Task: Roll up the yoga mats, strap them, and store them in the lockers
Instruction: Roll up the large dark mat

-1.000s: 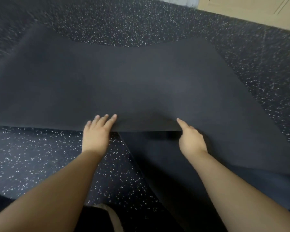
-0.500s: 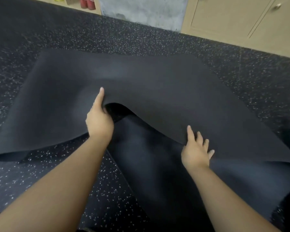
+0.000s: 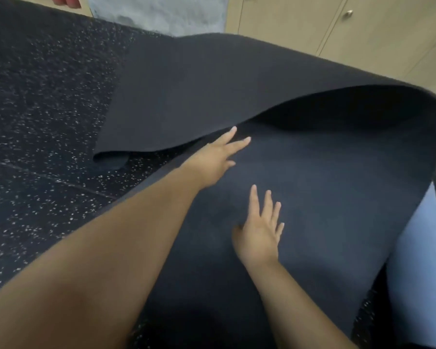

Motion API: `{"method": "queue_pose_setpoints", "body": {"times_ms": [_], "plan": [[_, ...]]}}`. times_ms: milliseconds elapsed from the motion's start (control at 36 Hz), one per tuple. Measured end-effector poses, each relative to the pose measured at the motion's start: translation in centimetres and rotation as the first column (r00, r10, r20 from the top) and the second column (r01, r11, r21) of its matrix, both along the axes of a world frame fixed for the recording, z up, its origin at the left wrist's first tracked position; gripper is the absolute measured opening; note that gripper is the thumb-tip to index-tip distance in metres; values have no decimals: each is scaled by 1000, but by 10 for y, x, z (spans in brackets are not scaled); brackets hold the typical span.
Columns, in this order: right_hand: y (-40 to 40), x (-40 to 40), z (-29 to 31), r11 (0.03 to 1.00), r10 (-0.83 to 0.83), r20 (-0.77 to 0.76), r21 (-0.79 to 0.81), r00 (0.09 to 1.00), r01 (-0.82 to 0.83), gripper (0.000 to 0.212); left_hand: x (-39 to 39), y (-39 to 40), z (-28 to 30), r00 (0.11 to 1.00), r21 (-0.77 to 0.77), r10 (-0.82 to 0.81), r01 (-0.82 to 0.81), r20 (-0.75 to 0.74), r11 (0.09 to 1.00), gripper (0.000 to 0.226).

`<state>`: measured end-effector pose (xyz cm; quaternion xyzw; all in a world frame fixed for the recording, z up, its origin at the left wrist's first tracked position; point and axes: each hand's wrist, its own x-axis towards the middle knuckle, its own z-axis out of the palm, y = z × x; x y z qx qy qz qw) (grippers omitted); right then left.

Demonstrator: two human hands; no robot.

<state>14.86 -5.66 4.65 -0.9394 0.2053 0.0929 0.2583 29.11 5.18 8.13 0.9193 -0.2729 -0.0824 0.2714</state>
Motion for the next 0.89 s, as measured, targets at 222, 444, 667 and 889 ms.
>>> {"method": "queue_pose_setpoints", "body": {"times_ms": [222,444,667,889], "plan": [[-10,-14,-21,999,28,-191,35,981,-22,81,-62,64,-80,977,437,35,62,-211,897,65],[-18,-40,-43,1000,9,-319,-8,948,-13,80,-99,146,-122,842,610,454,-201,-292,766,79],[-42,-67,-59,997,-38,-396,-81,918,6,76,-103,166,-139,814,578,514,-289,-272,763,74],[-55,-90,-83,997,32,-453,-45,891,-59,75,-84,154,-143,811,500,546,-392,-208,772,60]]}}
